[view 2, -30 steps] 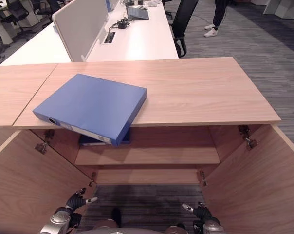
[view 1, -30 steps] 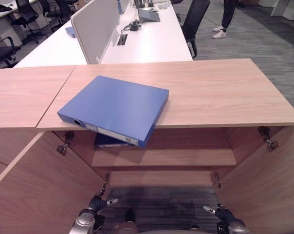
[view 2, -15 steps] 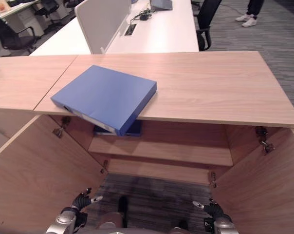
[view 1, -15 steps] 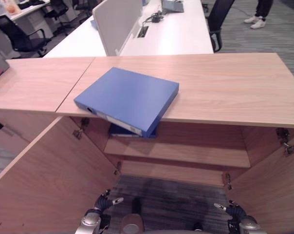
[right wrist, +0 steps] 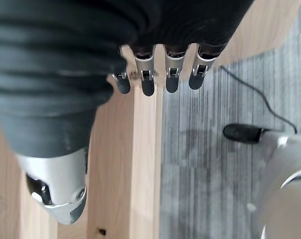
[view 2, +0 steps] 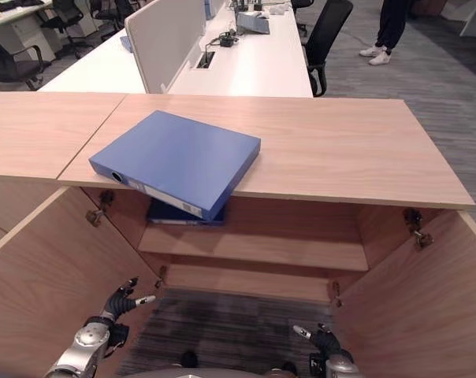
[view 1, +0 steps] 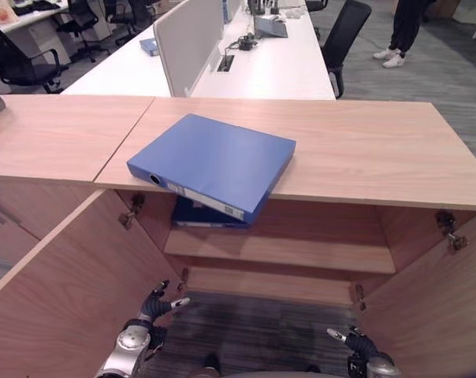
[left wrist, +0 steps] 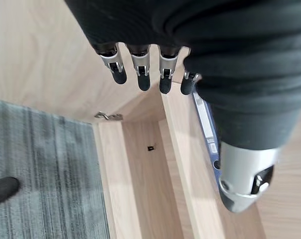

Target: Put the empty folder in the office cabinet

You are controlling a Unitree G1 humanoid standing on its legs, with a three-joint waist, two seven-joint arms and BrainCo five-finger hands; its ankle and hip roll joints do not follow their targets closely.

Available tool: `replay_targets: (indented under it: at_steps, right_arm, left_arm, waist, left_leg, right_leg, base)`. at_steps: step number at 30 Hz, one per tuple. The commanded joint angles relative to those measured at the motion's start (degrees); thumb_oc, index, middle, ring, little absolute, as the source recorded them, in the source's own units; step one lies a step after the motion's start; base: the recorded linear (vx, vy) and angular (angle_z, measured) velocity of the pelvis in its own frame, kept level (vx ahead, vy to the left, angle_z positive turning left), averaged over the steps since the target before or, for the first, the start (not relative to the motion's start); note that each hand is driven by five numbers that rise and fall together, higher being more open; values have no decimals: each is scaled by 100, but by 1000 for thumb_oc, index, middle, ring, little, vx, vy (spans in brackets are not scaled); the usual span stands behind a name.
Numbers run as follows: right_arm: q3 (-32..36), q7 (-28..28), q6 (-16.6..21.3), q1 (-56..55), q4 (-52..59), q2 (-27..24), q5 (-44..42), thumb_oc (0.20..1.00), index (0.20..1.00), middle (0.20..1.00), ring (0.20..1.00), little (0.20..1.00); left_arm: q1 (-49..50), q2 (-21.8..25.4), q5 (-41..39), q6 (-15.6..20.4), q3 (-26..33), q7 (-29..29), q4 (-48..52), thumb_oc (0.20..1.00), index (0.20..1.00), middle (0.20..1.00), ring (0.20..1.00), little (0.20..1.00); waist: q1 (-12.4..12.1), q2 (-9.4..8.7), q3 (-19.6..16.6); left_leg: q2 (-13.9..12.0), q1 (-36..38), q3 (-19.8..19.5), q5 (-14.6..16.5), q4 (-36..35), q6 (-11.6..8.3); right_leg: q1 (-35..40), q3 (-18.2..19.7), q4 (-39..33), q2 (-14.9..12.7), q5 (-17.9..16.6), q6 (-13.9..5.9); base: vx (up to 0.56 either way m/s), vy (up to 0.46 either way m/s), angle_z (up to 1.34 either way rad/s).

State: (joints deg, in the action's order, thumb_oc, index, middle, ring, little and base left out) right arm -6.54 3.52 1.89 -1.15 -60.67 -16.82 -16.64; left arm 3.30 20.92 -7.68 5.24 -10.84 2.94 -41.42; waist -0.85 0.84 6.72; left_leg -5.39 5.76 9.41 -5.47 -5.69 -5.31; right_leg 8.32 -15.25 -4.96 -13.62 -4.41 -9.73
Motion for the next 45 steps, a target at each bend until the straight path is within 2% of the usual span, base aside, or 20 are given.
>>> replay_targets:
  at_steps: [1,7,9,11,12,13,15,19,25,29,36,41,45]
  right_arm:
    - [-27,-16,85,361,91,-181,131,1000,1000,1000,1000,1000]
    - [77,25,77,371,41,-95,71,1000,1000,1000,1000,1000]
    - [115,49,83,394,101,-24,17,1000,1000,1000,1000,1000]
    - [173,137,138,435,105,51,-56,1000,1000,1000,1000,1000]
    - [230,258,241,418,160,148,-124,1000,1000,1000,1000,1000]
    - [224,262,244,415,160,157,-123,1000,1000,1000,1000,1000]
    - [274,387,363,349,217,217,-141,1000,1000,1000,1000,1000]
    - [265,463,487,101,270,294,-85,1000,1000,1000,1000,1000]
    - [211,372,449,-70,188,261,-139,1000,1000,1000,1000,1000]
    - [112,367,444,-57,148,273,-141,1000,1000,1000,1000,1000]
    - [-67,312,421,-3,67,269,-88,1000,1000,1000,1000,1000]
    - [-162,240,441,26,110,209,-76,1000,1000,1000,1000,1000]
    - [-222,247,450,27,92,201,-28,1000,1000,1000,1000,1000]
  left_arm:
    - [-406,44,-72,222,226,51,47,1000,1000,1000,1000,1000]
    - [-372,63,84,208,191,35,73,1000,1000,1000,1000,1000]
    - [-326,216,371,211,246,149,444,1000,1000,1000,1000,1000]
    - [-359,401,737,273,357,494,916,1000,1000,1000,1000,1000]
    - [-294,551,1202,350,500,916,1466,1000,1000,1000,1000,1000]
    - [-271,554,1217,335,510,920,1496,1000,1000,1000,1000,1000]
    - [-96,704,1729,489,762,1343,2078,1000,1000,1000,1000,1000]
    - [271,855,2644,538,1364,2196,2880,1000,1000,1000,1000,1000]
    - [371,1151,3581,417,1899,2735,3904,1000,1000,1000,1000,1000]
    - [253,1408,4166,410,1983,2895,4579,1000,1000,1000,1000,1000]
    - [-54,1874,4464,570,1778,2741,5118,1000,1000,1000,1000,1000]
    - [-577,2537,4575,767,1290,2460,5234,1000,1000,1000,1000,1000]
    - [-848,2600,4440,826,948,2355,5037,1000,1000,1000,1000,1000]
  waist:
    - [-187,-44,293]
    - [-200,-82,303]
    - [-222,-81,384]
    - [-249,-90,449]
    - [-288,-119,488]
    - [-291,-125,488]
    - [-379,-169,468]
    - [-505,-275,331]
    - [-564,-315,217]
    - [-516,-289,188]
    - [-449,-231,141]
    - [-288,-135,99]
    - [-199,-92,77]
  left_leg:
    - [-166,292,-43,754,227,-162]
    - [52,363,45,852,106,7]
    - [113,377,78,878,69,88]
    - [143,363,40,884,69,109]
    - [154,354,-23,884,73,125]
    - [153,361,-17,886,73,123]
    - [164,340,-54,900,86,122]
    - [161,338,-93,915,101,75]
    - [126,433,-174,937,95,-13]
    - [88,467,-209,925,69,-70]
    - [58,507,-244,929,69,-92]
    - [44,572,-247,923,69,-110]
    - [54,599,-218,923,69,-103]
  right_leg:
    - [-264,-161,747,74,646,-4]
    - [-456,-88,968,-139,488,-184]
    - [-683,-8,1336,-225,443,-272]
    - [-800,42,1526,-238,371,-361]
    - [-842,226,1504,-193,407,-370]
    - [-839,232,1505,-191,410,-369]
    - [-750,257,1326,-155,471,-321]
    - [-429,134,861,-115,543,-249]
    - [-107,-19,609,-78,564,-228]
    - [-15,-71,479,-43,539,-225]
    - [11,68,402,34,533,-195]
    - [49,117,380,58,536,-200]
    - [42,145,400,55,542,-206]
  base:
    - [-16,121,-2]
    - [-22,145,-8]
    - [-47,113,-10]
    - [-55,53,-15]
    - [-29,1,-5]
    - [0,0,0]
    - [13,-54,3]
    - [41,-60,14]
    - [32,-49,14]
    - [-6,-47,8]
    - [1,-12,-2]
    - [9,0,-3]
    - [3,7,-4]
